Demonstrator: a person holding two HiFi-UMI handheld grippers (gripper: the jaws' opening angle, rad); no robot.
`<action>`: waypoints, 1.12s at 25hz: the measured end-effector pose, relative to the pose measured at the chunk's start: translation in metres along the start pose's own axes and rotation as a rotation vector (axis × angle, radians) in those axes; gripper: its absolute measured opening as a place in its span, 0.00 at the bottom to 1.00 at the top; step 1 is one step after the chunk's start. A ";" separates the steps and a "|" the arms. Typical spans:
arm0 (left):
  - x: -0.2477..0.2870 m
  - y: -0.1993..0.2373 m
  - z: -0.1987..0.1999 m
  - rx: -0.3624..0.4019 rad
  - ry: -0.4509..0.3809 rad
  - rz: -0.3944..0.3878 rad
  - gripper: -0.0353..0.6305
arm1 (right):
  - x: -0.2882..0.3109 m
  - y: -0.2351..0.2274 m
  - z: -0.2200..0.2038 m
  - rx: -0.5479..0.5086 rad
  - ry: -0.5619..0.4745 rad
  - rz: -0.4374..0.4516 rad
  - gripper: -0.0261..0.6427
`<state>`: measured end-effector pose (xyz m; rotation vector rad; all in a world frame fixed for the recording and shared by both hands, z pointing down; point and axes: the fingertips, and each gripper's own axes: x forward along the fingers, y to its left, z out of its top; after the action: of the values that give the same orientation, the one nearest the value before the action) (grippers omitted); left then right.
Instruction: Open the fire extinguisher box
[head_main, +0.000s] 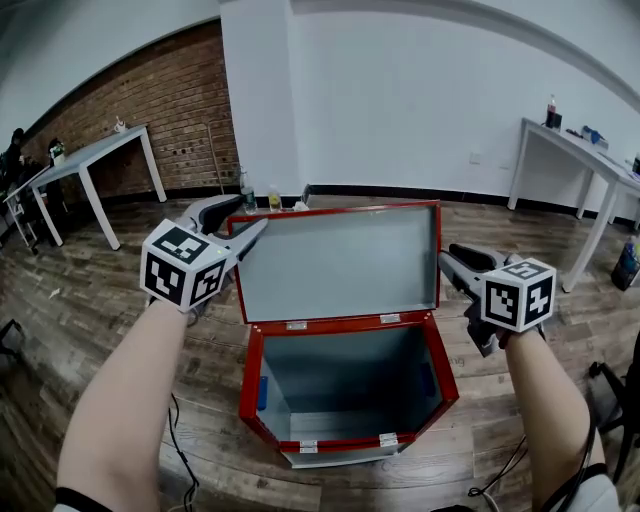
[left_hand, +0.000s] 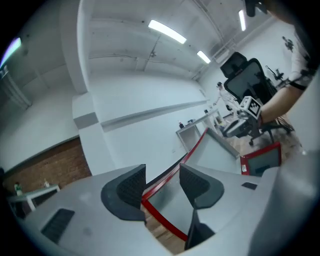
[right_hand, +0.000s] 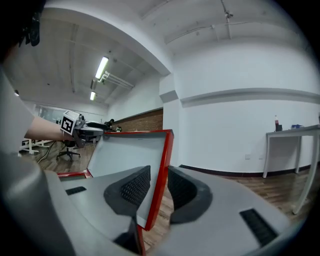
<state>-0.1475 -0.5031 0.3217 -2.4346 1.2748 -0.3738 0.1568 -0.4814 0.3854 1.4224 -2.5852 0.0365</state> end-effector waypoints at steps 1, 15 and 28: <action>-0.003 0.004 -0.007 -0.047 -0.004 0.025 0.37 | 0.002 0.000 -0.006 0.004 0.013 0.000 0.20; -0.021 -0.024 -0.084 -0.258 0.036 -0.036 0.37 | 0.005 0.006 -0.055 0.032 0.103 -0.001 0.20; -0.017 -0.047 -0.102 -0.285 0.081 -0.110 0.37 | 0.004 0.005 -0.071 0.036 0.142 -0.003 0.20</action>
<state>-0.1628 -0.4844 0.4325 -2.7622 1.3084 -0.3435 0.1609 -0.4740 0.4559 1.3823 -2.4791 0.1779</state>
